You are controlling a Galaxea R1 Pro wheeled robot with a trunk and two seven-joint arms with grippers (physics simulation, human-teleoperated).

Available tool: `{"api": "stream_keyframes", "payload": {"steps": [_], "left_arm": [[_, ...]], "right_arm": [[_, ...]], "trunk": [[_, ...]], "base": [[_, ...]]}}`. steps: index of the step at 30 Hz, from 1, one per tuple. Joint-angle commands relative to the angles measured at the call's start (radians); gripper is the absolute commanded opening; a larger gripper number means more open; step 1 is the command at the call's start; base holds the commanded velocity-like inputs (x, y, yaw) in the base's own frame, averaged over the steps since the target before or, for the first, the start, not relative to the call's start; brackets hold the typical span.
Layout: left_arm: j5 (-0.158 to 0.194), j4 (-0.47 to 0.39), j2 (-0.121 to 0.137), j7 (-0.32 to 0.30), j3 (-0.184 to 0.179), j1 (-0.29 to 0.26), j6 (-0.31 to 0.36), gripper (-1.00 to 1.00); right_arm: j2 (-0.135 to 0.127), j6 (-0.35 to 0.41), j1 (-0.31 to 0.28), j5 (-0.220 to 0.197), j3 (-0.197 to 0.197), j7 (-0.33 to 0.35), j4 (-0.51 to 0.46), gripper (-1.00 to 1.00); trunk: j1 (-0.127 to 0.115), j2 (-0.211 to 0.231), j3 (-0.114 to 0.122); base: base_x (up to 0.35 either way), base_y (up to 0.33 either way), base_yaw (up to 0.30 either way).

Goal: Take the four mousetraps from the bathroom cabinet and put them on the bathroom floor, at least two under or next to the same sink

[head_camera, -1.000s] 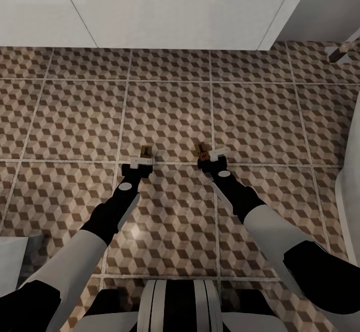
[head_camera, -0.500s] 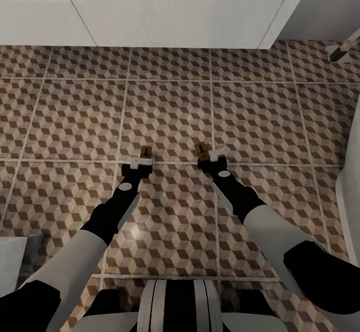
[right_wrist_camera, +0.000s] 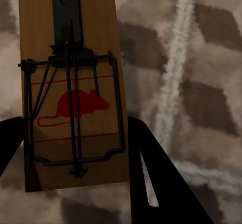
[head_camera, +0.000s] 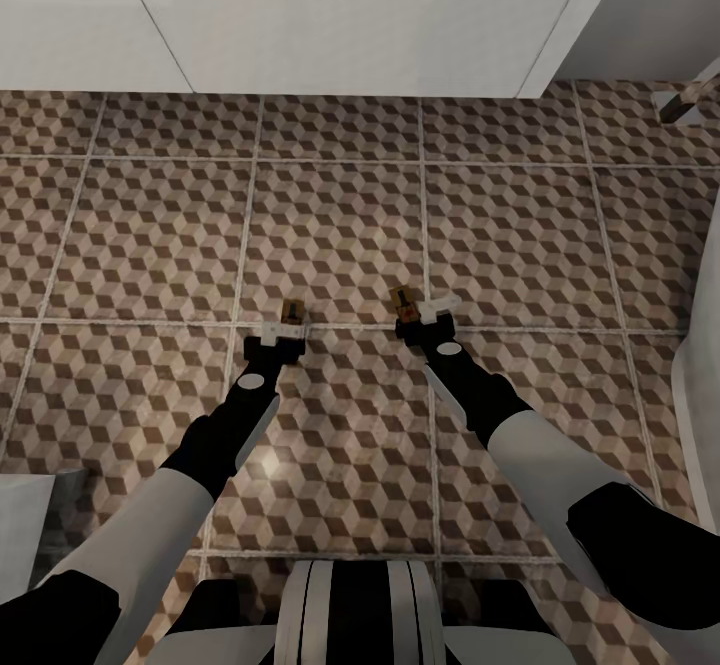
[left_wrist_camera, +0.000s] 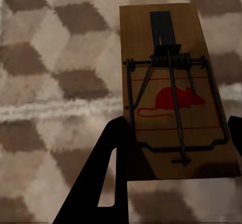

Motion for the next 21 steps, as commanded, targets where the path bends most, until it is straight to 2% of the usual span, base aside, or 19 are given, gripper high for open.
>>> {"api": "stream_keyframes", "payload": {"steps": [1, 8, 21], "left_arm": [[0.009, -0.001, 0.001, 0.009, -0.004, 0.0, 0.004, -1.0], [0.009, 0.003, 0.001, 0.009, -0.004, 0.002, 0.004, -1.0], [0.009, 0.002, -0.001, 0.009, -0.004, 0.002, 0.004, -1.0]], "right_arm": [[-0.001, 0.003, -0.001, -0.014, 0.007, -0.008, -0.002, -1.0], [-0.001, 0.003, -0.001, -0.014, 0.007, -0.009, 0.0, -1.0], [-0.002, 0.003, -0.001, -0.014, 0.007, -0.007, 0.001, -1.0]], "trunk": [[0.0, 0.0, 0.0], [0.0, 0.0, 0.0], [0.0, 0.0, 0.0]], "base": [[0.0, 0.0, 0.0], [0.098, 0.004, 0.0], [0.28, 0.108, 0.0]]}}
